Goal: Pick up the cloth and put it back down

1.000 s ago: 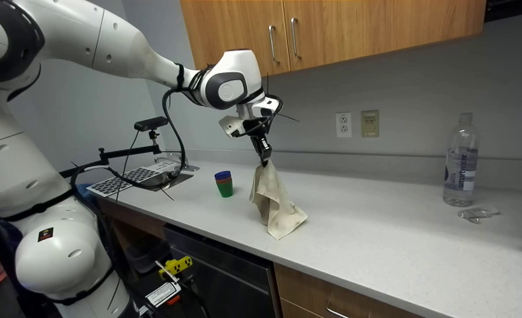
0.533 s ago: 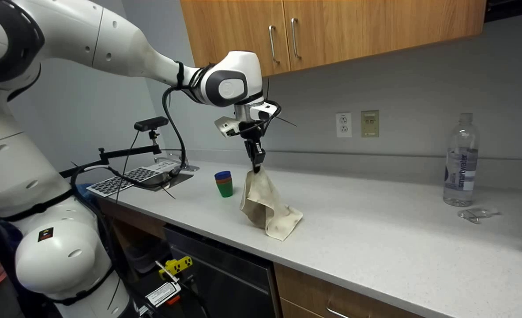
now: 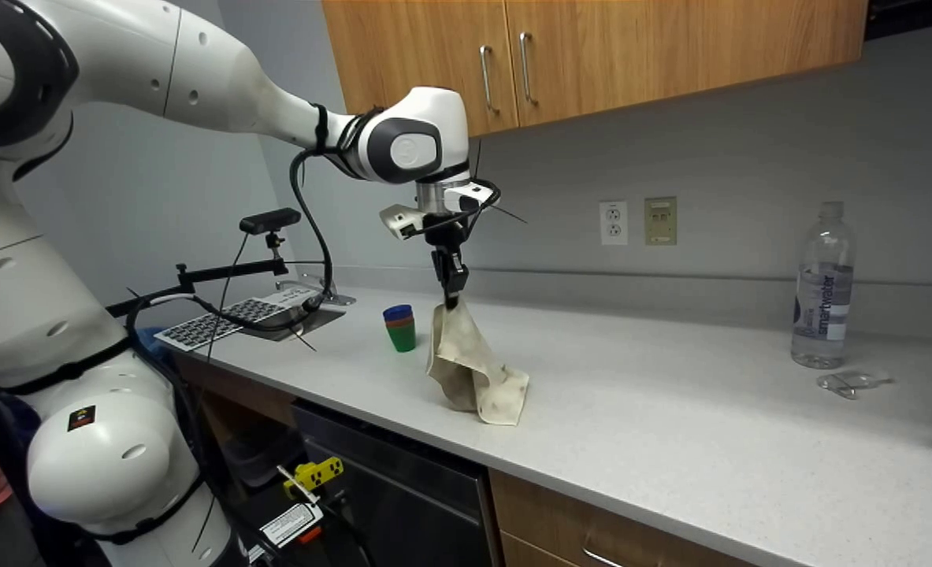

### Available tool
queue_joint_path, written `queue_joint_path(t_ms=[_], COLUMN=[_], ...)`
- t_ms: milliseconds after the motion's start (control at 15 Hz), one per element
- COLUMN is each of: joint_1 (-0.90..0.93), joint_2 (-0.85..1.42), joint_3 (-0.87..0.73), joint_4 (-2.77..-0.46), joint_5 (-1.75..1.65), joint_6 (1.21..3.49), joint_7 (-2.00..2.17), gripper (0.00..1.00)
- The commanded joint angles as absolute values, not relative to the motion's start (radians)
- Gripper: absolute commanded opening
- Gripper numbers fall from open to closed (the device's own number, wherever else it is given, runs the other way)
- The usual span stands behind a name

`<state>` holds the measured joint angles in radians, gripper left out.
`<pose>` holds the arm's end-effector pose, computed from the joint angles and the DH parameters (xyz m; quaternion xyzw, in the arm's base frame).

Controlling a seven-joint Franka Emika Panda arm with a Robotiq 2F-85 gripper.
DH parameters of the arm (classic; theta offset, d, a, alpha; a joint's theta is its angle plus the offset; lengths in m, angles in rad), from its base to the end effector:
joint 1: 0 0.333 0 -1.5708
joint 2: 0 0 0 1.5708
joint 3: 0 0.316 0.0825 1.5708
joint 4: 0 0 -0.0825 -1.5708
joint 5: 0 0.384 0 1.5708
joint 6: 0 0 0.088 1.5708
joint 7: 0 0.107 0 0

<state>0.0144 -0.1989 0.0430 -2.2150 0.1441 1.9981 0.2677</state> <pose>0.4855 0.0373 0.4600 -0.9889 0.1354 0.0187 0.0588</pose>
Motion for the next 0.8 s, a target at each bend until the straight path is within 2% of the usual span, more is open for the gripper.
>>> queue_joint_path(t_ms=[0,733], joint_1=[0.012,0.012], joint_2=[-0.200,-0.190], joint_3=[0.042,0.042], joint_4=[-2.188,-2.210], joint_5=[0.142,0.133], joint_6=[1.959,1.995], joint_7=[0.271,0.259], gripper=[0.01,0.01])
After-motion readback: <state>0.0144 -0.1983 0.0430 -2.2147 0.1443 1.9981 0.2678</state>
